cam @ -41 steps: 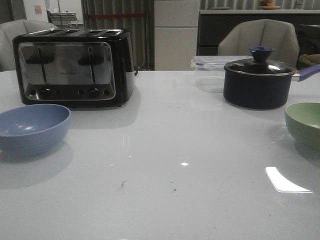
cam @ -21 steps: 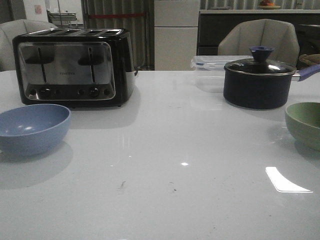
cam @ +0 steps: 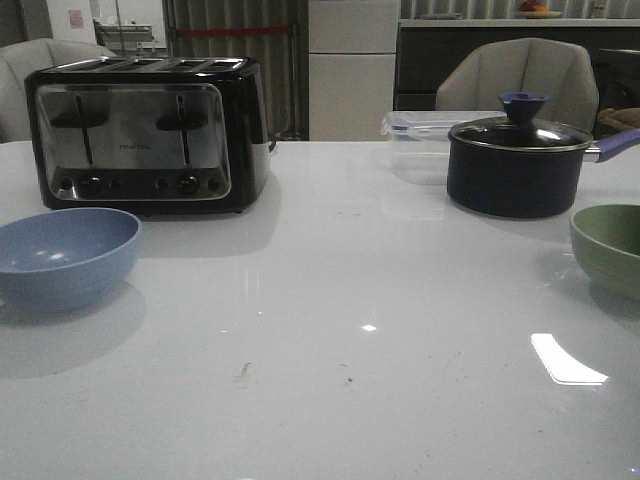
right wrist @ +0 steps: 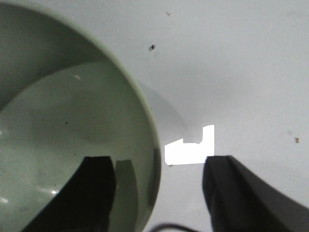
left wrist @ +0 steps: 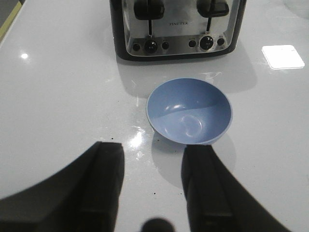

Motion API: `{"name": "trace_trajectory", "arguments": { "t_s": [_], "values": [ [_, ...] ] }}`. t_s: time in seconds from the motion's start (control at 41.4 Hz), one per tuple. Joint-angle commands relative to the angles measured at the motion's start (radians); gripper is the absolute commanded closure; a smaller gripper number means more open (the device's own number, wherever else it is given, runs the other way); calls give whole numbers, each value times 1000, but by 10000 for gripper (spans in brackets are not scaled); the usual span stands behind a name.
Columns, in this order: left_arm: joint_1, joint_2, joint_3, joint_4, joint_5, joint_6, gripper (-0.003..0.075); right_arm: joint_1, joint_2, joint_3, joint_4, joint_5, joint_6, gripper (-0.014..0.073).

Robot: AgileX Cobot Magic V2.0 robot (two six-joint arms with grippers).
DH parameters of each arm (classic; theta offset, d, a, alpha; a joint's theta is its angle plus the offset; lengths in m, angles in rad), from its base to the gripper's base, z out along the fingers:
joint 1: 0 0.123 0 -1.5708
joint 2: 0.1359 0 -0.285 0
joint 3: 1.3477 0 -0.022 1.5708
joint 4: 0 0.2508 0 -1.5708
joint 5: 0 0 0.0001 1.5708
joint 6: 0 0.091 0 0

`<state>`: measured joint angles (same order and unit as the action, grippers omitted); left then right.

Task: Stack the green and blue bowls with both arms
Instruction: 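Grasp the rim of the pale green bowl with the right gripper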

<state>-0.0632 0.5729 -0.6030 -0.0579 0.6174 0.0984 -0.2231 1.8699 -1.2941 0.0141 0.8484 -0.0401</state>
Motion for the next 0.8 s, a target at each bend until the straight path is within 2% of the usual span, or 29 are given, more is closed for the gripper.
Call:
{"name": "trace_trajectory", "arguments": {
  "t_s": [0.0, 0.193, 0.386, 0.579, 0.772],
  "values": [
    [-7, 6, -33, -7, -73, -9, 372, -7, -50, -35, 3, -22, -15, 226],
    [-7, 6, -33, -7, -73, -9, 372, -7, -49, -35, 5, -24, -15, 415],
    [-7, 6, -33, -7, -73, -9, 372, -7, -56, -37, 12, -24, -15, 513],
    [-7, 6, -33, -7, -73, -9, 372, 11, -111, -37, 29, -23, -15, 538],
    [-7, 6, -33, -7, -73, -9, 372, 102, -211, -37, 144, 2, -76, 538]
  ]
}}
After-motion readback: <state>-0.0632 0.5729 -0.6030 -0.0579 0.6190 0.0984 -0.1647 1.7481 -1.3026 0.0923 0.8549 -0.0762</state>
